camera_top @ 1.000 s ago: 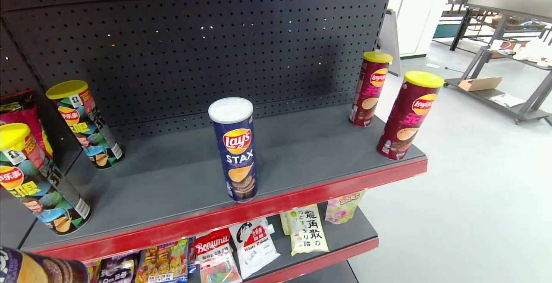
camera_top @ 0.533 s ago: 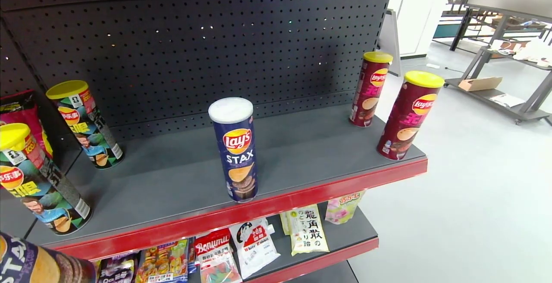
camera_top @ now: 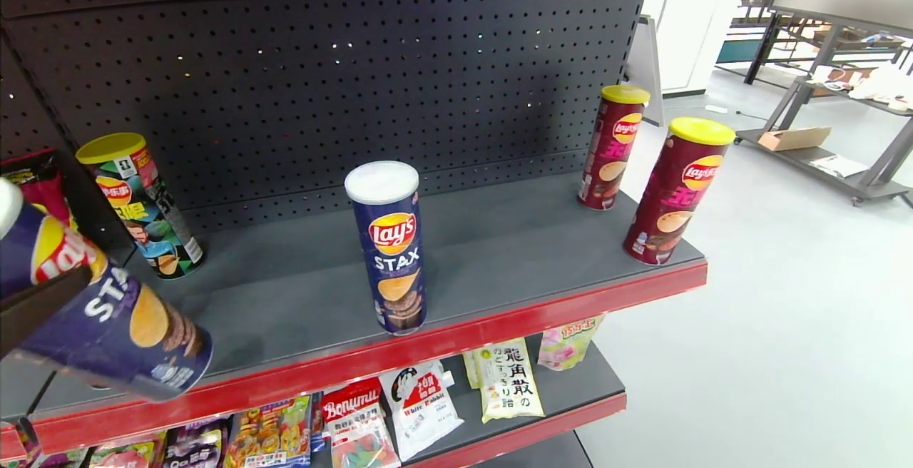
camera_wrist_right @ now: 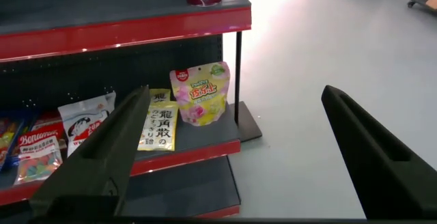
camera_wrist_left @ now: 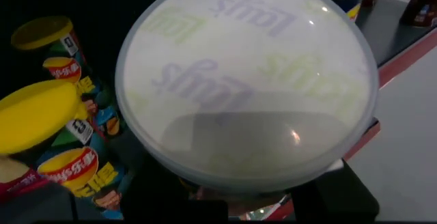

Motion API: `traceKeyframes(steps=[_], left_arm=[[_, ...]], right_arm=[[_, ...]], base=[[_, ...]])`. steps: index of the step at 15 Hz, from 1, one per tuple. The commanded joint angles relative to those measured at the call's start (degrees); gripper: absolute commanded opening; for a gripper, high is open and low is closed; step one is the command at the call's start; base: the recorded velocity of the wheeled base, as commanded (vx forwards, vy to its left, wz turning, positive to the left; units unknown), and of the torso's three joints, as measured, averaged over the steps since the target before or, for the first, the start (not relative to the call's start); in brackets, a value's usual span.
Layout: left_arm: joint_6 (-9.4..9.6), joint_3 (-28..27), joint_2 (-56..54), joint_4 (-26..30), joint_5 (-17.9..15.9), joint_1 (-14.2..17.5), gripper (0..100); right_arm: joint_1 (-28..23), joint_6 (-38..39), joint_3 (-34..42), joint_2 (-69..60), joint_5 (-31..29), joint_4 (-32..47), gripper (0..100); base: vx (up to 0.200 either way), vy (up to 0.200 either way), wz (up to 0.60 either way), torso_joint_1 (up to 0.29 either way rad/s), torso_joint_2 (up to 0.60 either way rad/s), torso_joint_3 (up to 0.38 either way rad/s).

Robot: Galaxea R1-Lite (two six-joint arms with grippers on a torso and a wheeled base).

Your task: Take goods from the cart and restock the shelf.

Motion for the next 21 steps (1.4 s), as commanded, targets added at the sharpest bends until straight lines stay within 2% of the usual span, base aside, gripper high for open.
traceKeyframes(steps=[1,4,7,9,11,14,16,18,21], left_arm=[[-0.18,-0.75,16.73,-9.90,0.01,-2.88,0],[-0.27,-3.04,26.57,-16.94,0.18,-3.85,0],[-0.97,-6.73,35.54,-23.97,1.33,-7.71,0],[-1.15,-10.07,40.02,-26.16,1.85,-8.59,0],[-2.29,-16.31,45.12,-26.87,1.94,-10.88,0],[-2.29,-22.29,50.21,-26.87,1.94,-11.67,0],[-2.38,-25.28,53.64,-26.69,5.02,-14.57,0],[-3.26,-28.97,57.07,-26.69,8.27,-16.33,0],[-3.35,-32.92,60.23,-26.43,8.44,-16.94,0]], right_arm=[[0.04,-0.04,0.01,-0.16,0.04,0.02,100],[0.04,-0.04,0.01,-0.16,0.04,0.02,100],[0.04,-0.04,0.01,-0.16,0.04,0.02,100],[0.04,-0.04,0.01,-0.16,0.04,0.02,100],[0.04,-0.04,0.01,-0.16,0.04,0.02,100],[0.04,-0.04,0.01,-0.16,0.04,0.02,100],[0.04,-0.04,0.01,-0.16,0.04,0.02,100],[0.04,-0.04,0.01,-0.16,0.04,0.02,100],[0.04,-0.04,0.01,-0.16,0.04,0.02,100]], base=[[0.000,0.000,0.00,0.000,0.00,0.000],[0.000,0.000,0.00,0.000,0.00,0.000],[0.000,0.000,0.00,0.000,0.00,0.000],[0.000,0.000,0.00,0.000,0.00,0.000],[0.000,0.000,0.00,0.000,0.00,0.000],[0.000,0.000,0.00,0.000,0.00,0.000],[0.000,0.000,0.00,0.000,0.00,0.000],[0.000,0.000,0.00,0.000,0.00,0.000],[0.000,0.000,0.00,0.000,0.00,0.000]])
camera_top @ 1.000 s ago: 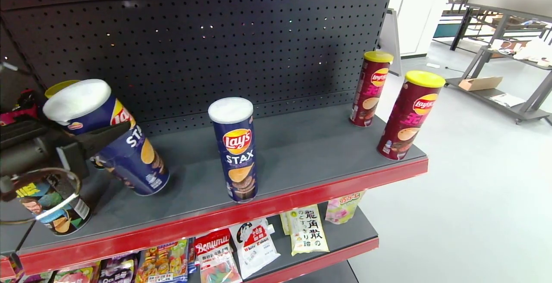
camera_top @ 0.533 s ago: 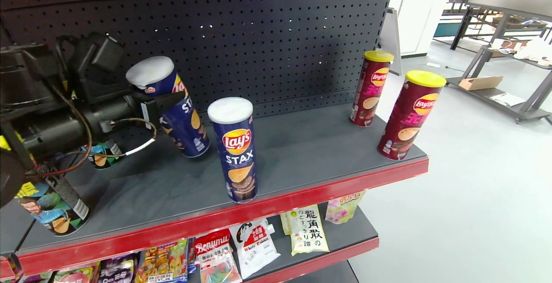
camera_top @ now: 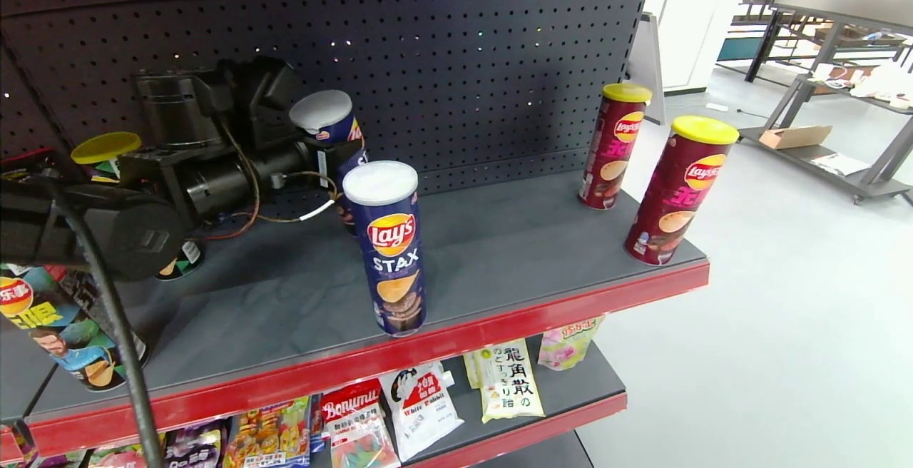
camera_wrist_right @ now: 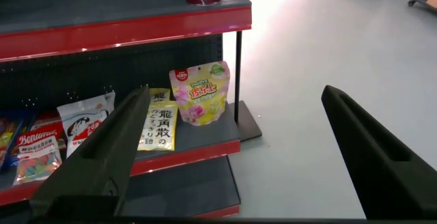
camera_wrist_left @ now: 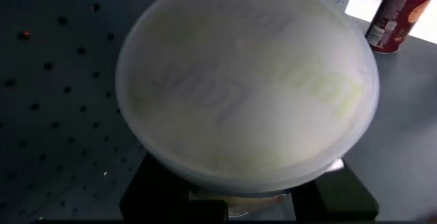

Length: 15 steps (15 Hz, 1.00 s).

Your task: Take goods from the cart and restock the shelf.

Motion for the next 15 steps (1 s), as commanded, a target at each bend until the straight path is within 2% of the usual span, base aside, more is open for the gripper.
traceKeyframes(steps=[1,4,10,11,12,15], left_arm=[[-0.25,-3.42,4.35,0.13,-0.04,-0.51,0],[0.28,-6.68,7.34,1.27,-0.04,-0.69,0],[0.54,-9.84,11.03,1.44,0.05,-1.39,0],[1.07,-10.28,11.21,1.71,-0.04,-1.30,0],[2.48,-10.81,11.21,2.67,0.05,-1.13,0],[2.92,-12.65,11.21,6.01,0.05,-1.13,0]], right_arm=[[0.04,-0.02,0.01,-0.05,0.04,0.00,100],[0.04,-0.02,0.01,-0.05,0.04,0.00,100],[0.04,-0.02,0.01,-0.05,0.04,0.00,100],[0.04,-0.02,0.01,-0.05,0.04,0.00,100],[0.04,-0.02,0.01,-0.05,0.04,0.00,100],[0.04,-0.02,0.01,-0.05,0.04,0.00,100]], base=[[0.000,0.000,0.00,0.000,0.00,0.000],[0.000,0.000,0.00,0.000,0.00,0.000],[0.000,0.000,0.00,0.000,0.00,0.000],[0.000,0.000,0.00,0.000,0.00,0.000],[0.000,0.000,0.00,0.000,0.00,0.000],[0.000,0.000,0.00,0.000,0.00,0.000]])
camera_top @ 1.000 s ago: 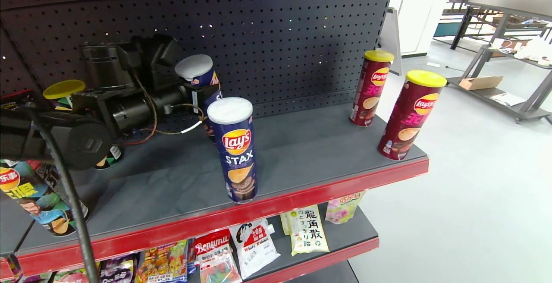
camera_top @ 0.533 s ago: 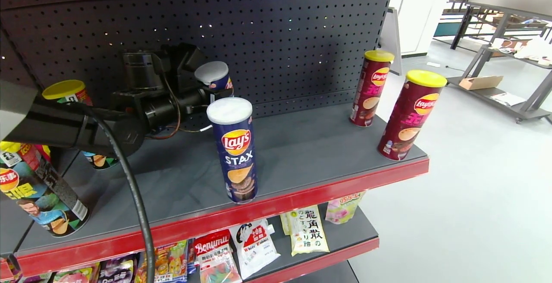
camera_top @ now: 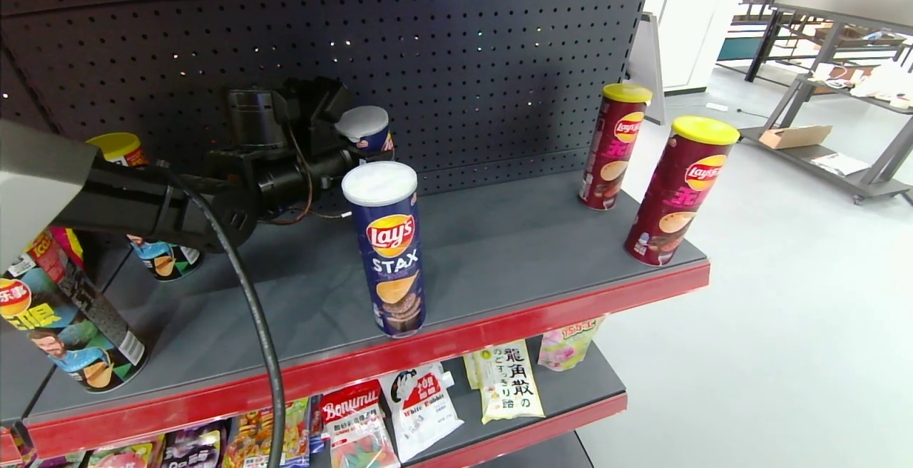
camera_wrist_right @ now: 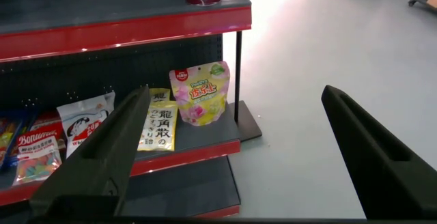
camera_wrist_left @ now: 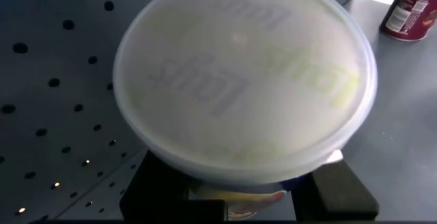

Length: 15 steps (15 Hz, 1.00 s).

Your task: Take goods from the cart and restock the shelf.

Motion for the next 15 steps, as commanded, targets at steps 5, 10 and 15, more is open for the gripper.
traceKeyframes(steps=[5,10,15], left_arm=[[-0.36,-2.16,-0.72,3.75,-0.13,0.09,0],[-0.27,-2.69,-2.83,6.48,-0.57,0.18,0],[-0.27,-1.02,-2.92,6.74,-0.48,0.71,0]], right_arm=[[0.02,-0.02,0.01,-0.02,0.02,0.02,100],[0.02,-0.02,0.01,-0.02,0.02,0.02,100],[0.02,-0.02,0.01,-0.02,0.02,0.02,100]], base=[[0.000,0.000,0.00,0.000,0.00,0.000],[0.000,0.000,0.00,0.000,0.00,0.000],[0.000,0.000,0.00,0.000,0.00,0.000]])
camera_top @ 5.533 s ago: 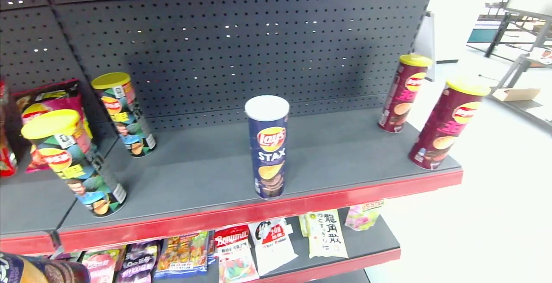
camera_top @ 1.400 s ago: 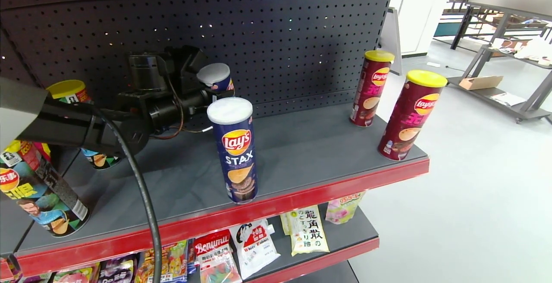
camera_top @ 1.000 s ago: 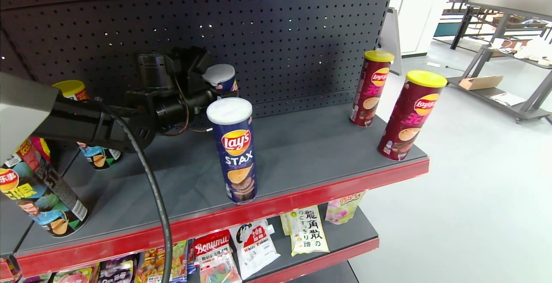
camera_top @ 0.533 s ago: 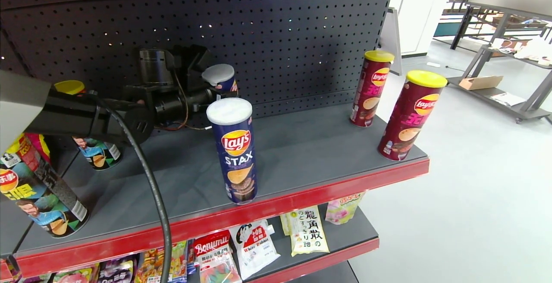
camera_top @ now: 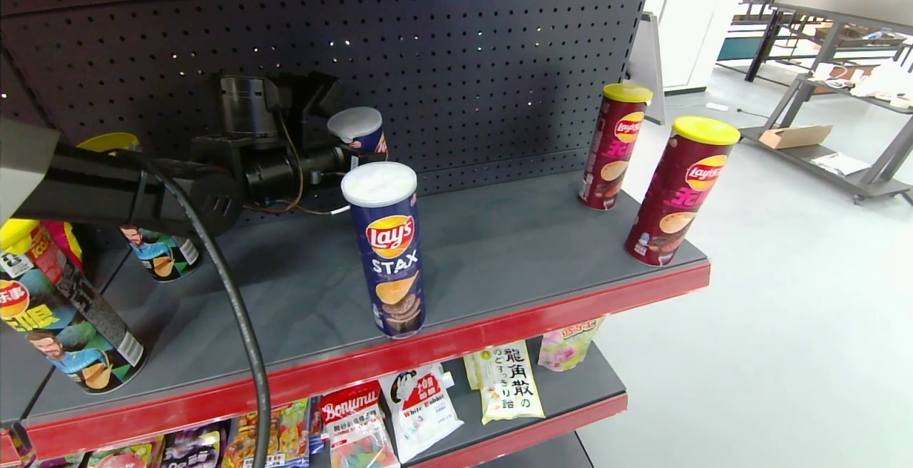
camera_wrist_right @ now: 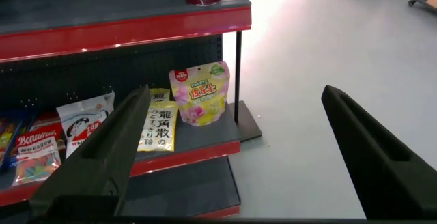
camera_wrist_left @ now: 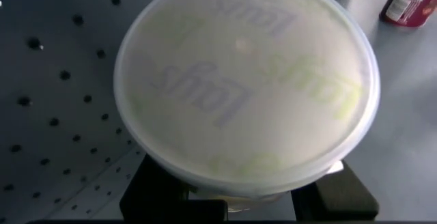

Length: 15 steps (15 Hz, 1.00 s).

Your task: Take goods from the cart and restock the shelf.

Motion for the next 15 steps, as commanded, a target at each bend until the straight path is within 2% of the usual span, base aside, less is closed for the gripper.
traceKeyframes(steps=[1,6,15], left_arm=[[-0.20,0.42,-0.56,-0.01,-0.02,0.05,0],[-0.47,0.33,-2.76,4.30,-0.72,0.05,0],[-0.38,3.85,-3.11,4.21,-1.33,-0.30,0]], right_arm=[[0.02,-0.02,0.01,-0.02,0.02,0.00,100],[0.02,-0.02,0.10,-0.02,0.02,0.00,100],[0.02,-0.02,0.01,-0.02,0.02,0.00,100]], base=[[0.000,0.000,0.00,0.000,0.00,0.000],[0.000,0.000,0.00,0.000,0.00,0.000],[0.000,0.000,0.00,0.000,0.00,0.000]])
